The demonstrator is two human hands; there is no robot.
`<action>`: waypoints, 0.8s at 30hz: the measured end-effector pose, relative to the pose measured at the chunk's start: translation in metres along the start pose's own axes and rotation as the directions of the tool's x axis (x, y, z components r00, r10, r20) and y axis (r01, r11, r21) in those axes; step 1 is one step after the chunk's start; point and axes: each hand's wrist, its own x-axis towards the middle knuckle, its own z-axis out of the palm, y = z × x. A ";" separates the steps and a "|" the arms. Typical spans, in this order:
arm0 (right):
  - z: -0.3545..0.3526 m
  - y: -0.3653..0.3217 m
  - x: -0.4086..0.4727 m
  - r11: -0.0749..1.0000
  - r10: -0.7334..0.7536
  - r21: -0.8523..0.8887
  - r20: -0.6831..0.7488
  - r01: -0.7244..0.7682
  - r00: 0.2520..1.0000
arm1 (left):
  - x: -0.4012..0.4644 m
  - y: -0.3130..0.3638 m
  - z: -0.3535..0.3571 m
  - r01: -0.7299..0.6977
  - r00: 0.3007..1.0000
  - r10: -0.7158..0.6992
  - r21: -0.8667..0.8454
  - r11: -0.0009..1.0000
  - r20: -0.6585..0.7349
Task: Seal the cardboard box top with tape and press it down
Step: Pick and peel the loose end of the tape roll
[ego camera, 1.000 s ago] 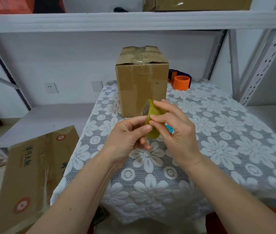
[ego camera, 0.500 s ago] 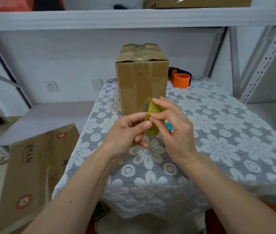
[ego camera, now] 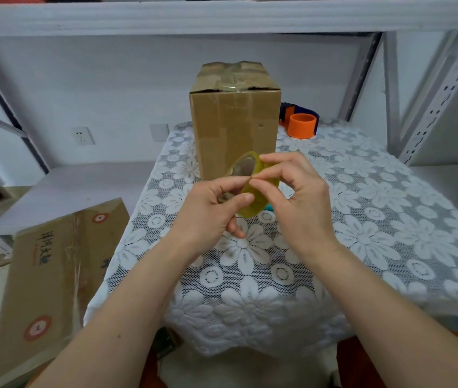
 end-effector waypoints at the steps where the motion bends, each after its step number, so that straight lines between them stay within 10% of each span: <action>1: 0.001 0.001 0.000 0.999 -0.010 -0.040 0.013 0.011 1.000 | 0.000 0.000 0.000 -0.005 1.000 0.005 0.016 1.000 -0.003; 10: 0.002 0.005 -0.006 0.949 -0.176 -0.233 0.167 0.212 0.970 | 0.003 -0.004 -0.002 0.013 0.999 -0.014 -0.052 0.999 -0.031; 18: 0.002 -0.010 -0.004 0.998 0.018 -0.051 -0.169 -0.027 0.986 | 0.006 -0.006 0.011 -0.054 0.976 0.031 -0.100 0.994 -0.214; 24: 0.002 -0.024 -0.003 0.759 0.542 0.356 0.119 -0.545 0.832 | 0.001 -0.010 0.019 -0.179 0.917 0.220 0.150 0.972 -0.332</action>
